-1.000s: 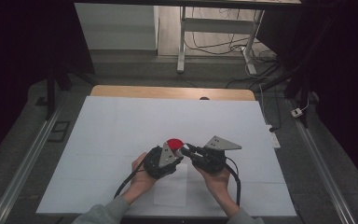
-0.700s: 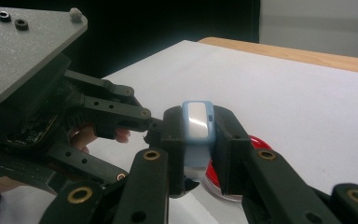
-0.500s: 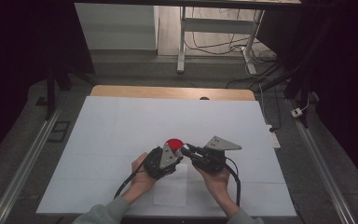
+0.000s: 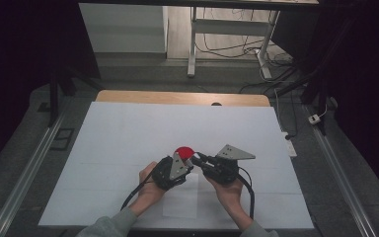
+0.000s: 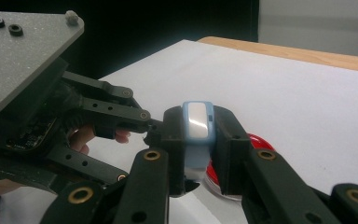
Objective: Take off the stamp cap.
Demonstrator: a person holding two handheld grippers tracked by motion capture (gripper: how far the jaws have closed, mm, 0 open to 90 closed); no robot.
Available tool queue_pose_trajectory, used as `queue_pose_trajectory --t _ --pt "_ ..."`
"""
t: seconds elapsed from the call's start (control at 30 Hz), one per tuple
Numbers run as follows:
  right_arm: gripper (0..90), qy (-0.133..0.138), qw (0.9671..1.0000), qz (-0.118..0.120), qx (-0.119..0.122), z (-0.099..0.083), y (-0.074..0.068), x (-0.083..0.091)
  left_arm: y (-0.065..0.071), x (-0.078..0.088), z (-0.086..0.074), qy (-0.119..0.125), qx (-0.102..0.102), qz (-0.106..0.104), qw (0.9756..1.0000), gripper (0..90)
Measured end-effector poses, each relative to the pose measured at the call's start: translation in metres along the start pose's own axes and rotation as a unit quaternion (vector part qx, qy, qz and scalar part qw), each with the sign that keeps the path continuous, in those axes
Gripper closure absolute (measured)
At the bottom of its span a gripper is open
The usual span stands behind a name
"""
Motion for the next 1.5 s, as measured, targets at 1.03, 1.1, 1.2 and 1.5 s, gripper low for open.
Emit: queue_pose_trajectory --t 1.03,1.1,1.2,1.5 --pt "75.9 0.007 0.9999 -0.008 0.001 -0.0008 -0.0019 0.0002 0.0008 -0.0003 -0.0011 0.003 -0.007 0.006 1.0 65.8" --pt "75.9 0.008 0.9999 -0.01 0.001 -0.0007 -0.0023 0.0003 0.0007 -0.0003 -0.0011 0.004 -0.004 0.004 1.0 65.8" --pt "75.9 0.008 0.9999 -0.012 0.003 -0.0008 -0.0028 0.0003 0.0009 -0.0003 -0.0012 0.004 -0.006 0.005 1.0 65.8" --pt "75.9 0.002 0.9999 -0.01 0.0 -0.0009 -0.0023 0.0002 0.0022 -0.0009 -0.0015 -0.001 -0.015 0.013 0.9998 65.9"
Point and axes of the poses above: each handheld gripper's, and its own axes: x roughly backward along the jaws, z roughly out of its top, y roughly to its right, the point moved 6 cm from there along -x, roughly forward along the jaws, and after that the axes turned 14 degrees about -y, right-handed, at the moved point
